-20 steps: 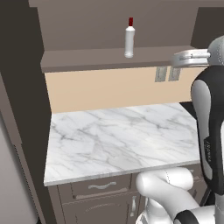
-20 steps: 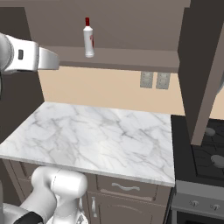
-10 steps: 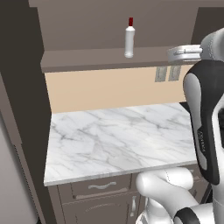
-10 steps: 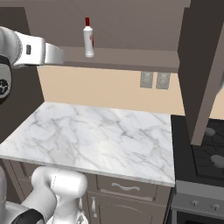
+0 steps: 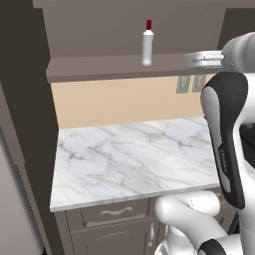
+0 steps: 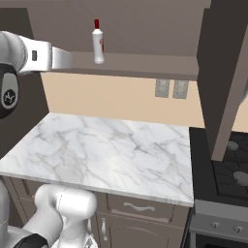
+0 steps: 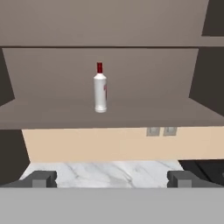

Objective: Open the cabinet directly in front. Then move the liquor and the mug to the dining counter with the candle on it.

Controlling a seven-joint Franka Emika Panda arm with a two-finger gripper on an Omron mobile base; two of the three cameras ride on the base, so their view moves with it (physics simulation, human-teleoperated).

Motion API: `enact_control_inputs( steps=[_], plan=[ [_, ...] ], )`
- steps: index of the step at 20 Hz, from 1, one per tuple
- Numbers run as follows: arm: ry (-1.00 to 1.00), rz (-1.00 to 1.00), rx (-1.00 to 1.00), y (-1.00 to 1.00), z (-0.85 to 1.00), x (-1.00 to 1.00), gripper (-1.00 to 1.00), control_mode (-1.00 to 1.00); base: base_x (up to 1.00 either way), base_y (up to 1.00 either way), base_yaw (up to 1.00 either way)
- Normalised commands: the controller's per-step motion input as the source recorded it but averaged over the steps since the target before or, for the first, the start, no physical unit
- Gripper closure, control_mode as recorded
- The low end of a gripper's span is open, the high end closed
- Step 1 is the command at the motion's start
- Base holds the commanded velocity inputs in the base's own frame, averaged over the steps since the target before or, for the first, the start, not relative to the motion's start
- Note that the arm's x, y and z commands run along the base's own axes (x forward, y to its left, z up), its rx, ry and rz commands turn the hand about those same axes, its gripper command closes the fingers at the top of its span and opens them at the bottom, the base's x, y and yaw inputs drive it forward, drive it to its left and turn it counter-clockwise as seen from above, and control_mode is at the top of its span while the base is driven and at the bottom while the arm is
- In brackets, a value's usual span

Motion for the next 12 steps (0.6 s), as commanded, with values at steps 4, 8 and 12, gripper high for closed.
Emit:
enact_control_inputs(
  steps=[4,8,12],
  plan=[
    [-0.01,0.01,0.00,0.06,0.00,0.27,-1.00,-1.00,0.00,0.00,0.00],
    [0.02,0.02,0.00,0.04,0.00,0.40,-1.00,-1.00,0.00,0.00,0.00],
    [0.04,0.03,0.00,0.06,0.00,0.50,-1.00,-1.00,0.00,0.00,0.00]
  ],
)
